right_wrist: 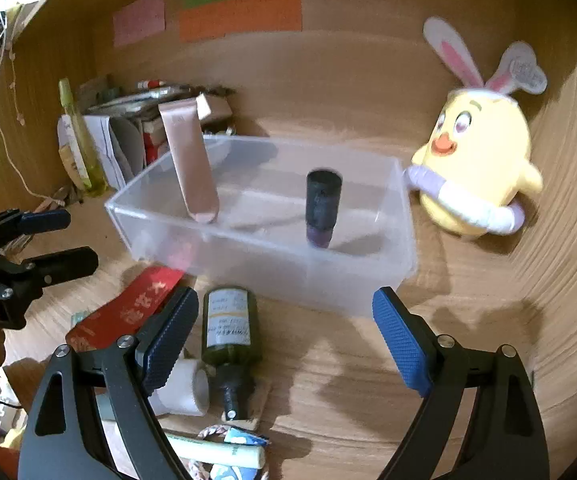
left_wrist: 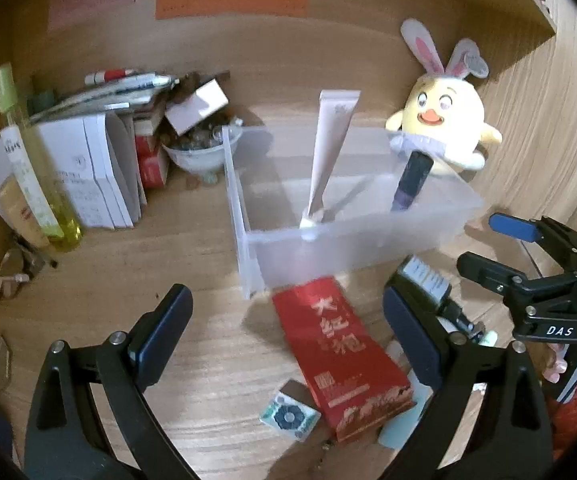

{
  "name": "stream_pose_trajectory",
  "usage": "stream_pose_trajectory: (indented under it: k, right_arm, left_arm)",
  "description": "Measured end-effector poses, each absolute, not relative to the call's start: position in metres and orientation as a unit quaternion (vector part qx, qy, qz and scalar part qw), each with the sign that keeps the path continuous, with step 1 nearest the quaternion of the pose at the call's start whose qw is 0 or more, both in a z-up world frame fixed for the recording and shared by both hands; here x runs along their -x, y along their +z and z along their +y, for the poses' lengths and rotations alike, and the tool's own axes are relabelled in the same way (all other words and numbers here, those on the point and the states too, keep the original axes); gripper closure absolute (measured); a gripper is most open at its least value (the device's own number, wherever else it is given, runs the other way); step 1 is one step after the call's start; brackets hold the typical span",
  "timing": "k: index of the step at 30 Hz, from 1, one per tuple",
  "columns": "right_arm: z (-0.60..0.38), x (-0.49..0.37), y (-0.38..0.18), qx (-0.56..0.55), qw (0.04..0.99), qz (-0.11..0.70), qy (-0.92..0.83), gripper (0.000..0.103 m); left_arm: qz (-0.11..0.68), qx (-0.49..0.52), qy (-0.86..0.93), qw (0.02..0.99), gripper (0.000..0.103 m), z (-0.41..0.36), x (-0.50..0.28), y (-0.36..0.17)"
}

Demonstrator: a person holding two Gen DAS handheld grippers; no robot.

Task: Organize objects
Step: 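Grasp the green pump bottle with the right tool while the left tool grasps the red packet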

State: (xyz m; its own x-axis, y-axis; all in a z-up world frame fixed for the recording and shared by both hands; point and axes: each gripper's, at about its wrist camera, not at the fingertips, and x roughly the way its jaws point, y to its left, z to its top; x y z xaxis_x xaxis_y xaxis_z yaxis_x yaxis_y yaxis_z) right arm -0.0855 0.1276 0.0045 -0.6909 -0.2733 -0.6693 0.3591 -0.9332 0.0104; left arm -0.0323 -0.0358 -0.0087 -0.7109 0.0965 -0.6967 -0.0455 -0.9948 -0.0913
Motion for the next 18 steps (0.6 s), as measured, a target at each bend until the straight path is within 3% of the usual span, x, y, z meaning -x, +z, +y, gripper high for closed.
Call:
stream_pose_trajectory:
  k: [9, 18]
  right_arm:
    - [0.116, 0.081, -0.017, -0.372, 0.188, 0.065, -0.907, 0.016]
    - [0.104, 0.089, -0.026, -0.377, 0.193, 0.082, -0.902, 0.024]
  left_arm:
    - [-0.018, 0.398, 0.916, 0.054, 0.006, -0.023, 0.028, -0.024]
    - [-0.032, 0.440, 0.896, 0.054, 0.006, -0.025, 0.043, -0.040]
